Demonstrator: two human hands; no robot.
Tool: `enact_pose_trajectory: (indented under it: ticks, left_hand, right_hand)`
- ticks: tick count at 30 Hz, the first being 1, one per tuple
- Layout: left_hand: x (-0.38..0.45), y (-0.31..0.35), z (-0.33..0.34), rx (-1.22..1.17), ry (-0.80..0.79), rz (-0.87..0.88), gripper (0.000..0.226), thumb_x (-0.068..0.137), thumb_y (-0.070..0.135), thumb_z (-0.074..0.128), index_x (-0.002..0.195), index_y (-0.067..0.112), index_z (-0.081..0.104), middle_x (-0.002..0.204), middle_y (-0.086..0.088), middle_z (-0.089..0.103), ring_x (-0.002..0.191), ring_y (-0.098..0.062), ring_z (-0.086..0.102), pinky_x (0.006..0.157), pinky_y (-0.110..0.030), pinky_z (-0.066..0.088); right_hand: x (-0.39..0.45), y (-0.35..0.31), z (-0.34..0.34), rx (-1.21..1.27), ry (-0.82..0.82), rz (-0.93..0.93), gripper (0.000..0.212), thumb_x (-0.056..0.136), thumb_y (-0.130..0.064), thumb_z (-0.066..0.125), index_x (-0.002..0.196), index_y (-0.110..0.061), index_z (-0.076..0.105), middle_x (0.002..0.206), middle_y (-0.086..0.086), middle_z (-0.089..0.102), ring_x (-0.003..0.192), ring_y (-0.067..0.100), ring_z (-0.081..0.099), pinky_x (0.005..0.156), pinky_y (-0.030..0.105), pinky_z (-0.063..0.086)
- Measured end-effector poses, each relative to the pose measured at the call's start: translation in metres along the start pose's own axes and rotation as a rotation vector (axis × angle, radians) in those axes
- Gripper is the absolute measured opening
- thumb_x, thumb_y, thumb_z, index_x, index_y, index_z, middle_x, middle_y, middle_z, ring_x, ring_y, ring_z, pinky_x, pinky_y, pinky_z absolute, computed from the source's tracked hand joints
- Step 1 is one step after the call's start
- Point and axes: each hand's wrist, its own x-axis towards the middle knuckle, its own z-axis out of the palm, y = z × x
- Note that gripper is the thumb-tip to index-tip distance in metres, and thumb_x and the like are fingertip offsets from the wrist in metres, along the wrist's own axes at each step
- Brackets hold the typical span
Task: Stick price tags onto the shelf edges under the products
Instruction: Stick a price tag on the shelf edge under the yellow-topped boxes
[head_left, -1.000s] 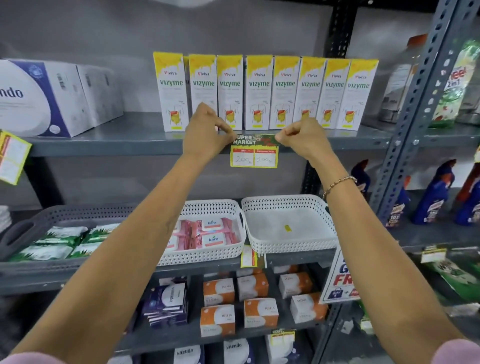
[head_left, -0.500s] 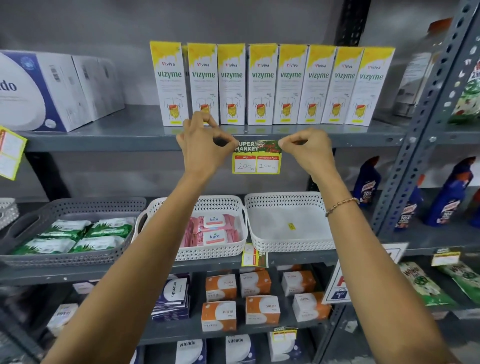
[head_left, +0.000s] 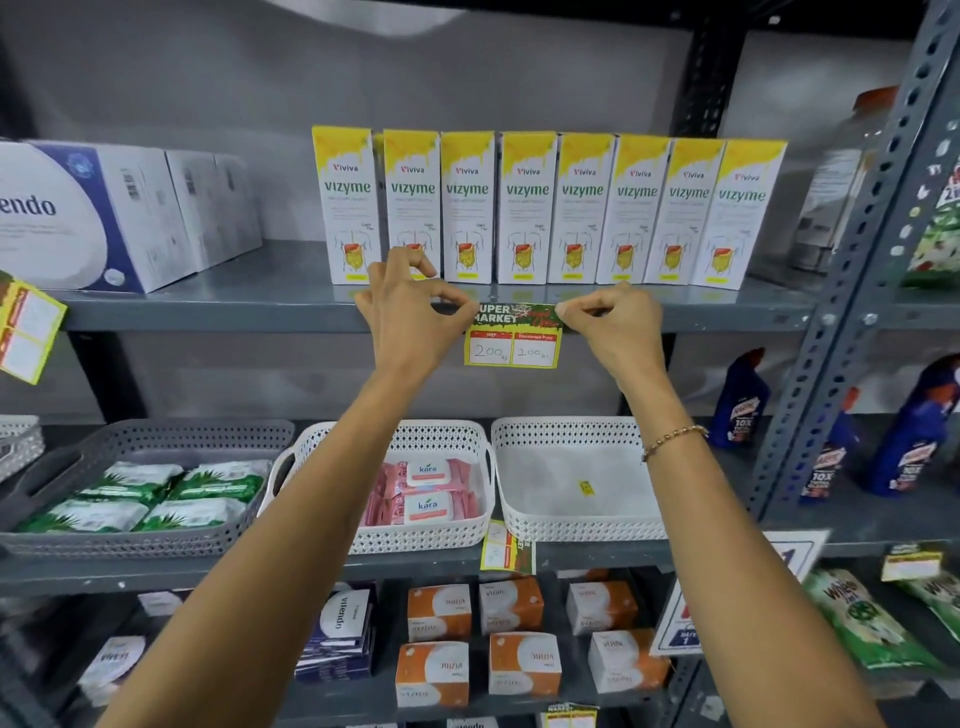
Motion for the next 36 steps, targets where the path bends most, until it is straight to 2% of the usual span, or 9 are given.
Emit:
enact_pose_trajectory:
  ticks: [2,6,9,11,19,23,28,32,36]
  left_hand:
    - [0.000,0.000,0.000,-0.006,0.008,0.001,0.011,0.071,0.037,0.076,0.076,0.027,0.075,0.112,0.002,0.049,0.110,-0.017,0.039,0.088,-0.033,0.020]
    - [0.000,0.000,-0.002,-0.024,0.011,0.014,0.008,0.071,0.036,0.076,0.074,0.029,0.074,0.111,0.005,0.048,0.107,-0.013,0.037,0.087,-0.032,0.019]
    - [-0.001,-0.001,-0.003,-0.042,0.002,0.021,0.006,0.070,0.037,0.076,0.071,0.031,0.073,0.110,0.006,0.047,0.106,-0.010,0.034,0.087,-0.032,0.018]
    - [-0.001,-0.002,-0.002,-0.040,-0.005,0.027,0.007,0.070,0.037,0.076,0.071,0.031,0.073,0.111,0.006,0.047,0.104,-0.008,0.031,0.088,-0.033,0.019]
    - [-0.003,-0.004,0.003,-0.028,0.008,0.014,0.008,0.070,0.039,0.075,0.071,0.031,0.074,0.110,0.005,0.047,0.106,-0.014,0.034,0.089,-0.034,0.019]
    - [-0.004,-0.004,0.005,-0.020,0.024,0.012,0.008,0.070,0.038,0.076,0.070,0.031,0.073,0.110,0.005,0.048,0.104,-0.012,0.033,0.089,-0.035,0.020]
    - [-0.005,-0.003,0.008,-0.026,0.043,0.009,0.006,0.068,0.034,0.076,0.066,0.030,0.072,0.108,0.005,0.047,0.104,-0.014,0.036,0.089,-0.034,0.021]
    - [-0.007,-0.003,0.010,-0.022,0.046,0.009,0.006,0.069,0.033,0.075,0.065,0.029,0.072,0.107,0.005,0.047,0.103,-0.013,0.035,0.089,-0.035,0.022]
    - [-0.008,-0.004,0.010,-0.026,0.046,0.014,0.005,0.070,0.034,0.074,0.069,0.029,0.073,0.107,0.005,0.047,0.105,-0.014,0.037,0.091,-0.035,0.022]
  right_hand:
    - [0.001,0.001,-0.001,0.011,-0.005,0.007,0.004,0.075,-0.017,0.075,0.075,-0.014,0.076,0.058,-0.020,0.056,0.068,-0.017,0.052,0.058,0.003,0.040]
    - [0.004,-0.001,-0.003,0.053,-0.035,0.063,0.003,0.073,-0.019,0.078,0.071,-0.017,0.076,0.061,-0.019,0.058,0.074,-0.003,0.055,0.065,0.014,0.040]
    - [0.006,0.002,-0.006,0.074,-0.088,0.102,0.015,0.072,-0.019,0.078,0.061,-0.027,0.071,0.063,-0.021,0.063,0.064,-0.016,0.058,0.057,0.006,0.042]
    - [0.007,0.003,-0.006,0.068,-0.104,0.112,0.013,0.073,-0.019,0.078,0.063,-0.025,0.072,0.066,-0.017,0.066,0.060,-0.017,0.058,0.052,0.000,0.040]
    - [0.007,0.003,-0.005,0.028,-0.085,0.110,0.003,0.074,-0.019,0.077,0.073,-0.017,0.075,0.065,-0.017,0.065,0.059,-0.016,0.057,0.053,0.001,0.040]
    - [0.005,0.000,-0.002,0.007,-0.046,0.082,0.004,0.074,-0.017,0.076,0.073,-0.014,0.076,0.063,-0.019,0.062,0.077,-0.002,0.058,0.069,0.015,0.043]
    - [0.003,-0.001,0.000,-0.026,-0.016,0.068,0.004,0.075,-0.018,0.076,0.071,-0.016,0.075,0.060,-0.017,0.057,0.076,0.000,0.055,0.063,0.013,0.039]
    - [0.002,-0.003,0.003,-0.085,0.011,0.038,0.005,0.075,-0.015,0.074,0.071,-0.013,0.075,0.059,-0.013,0.054,0.082,0.010,0.055,0.069,0.024,0.044]
    - [0.003,-0.001,0.003,-0.122,0.007,0.017,0.006,0.077,-0.018,0.073,0.074,-0.014,0.075,0.073,-0.010,0.056,0.084,0.011,0.054,0.071,0.026,0.044]
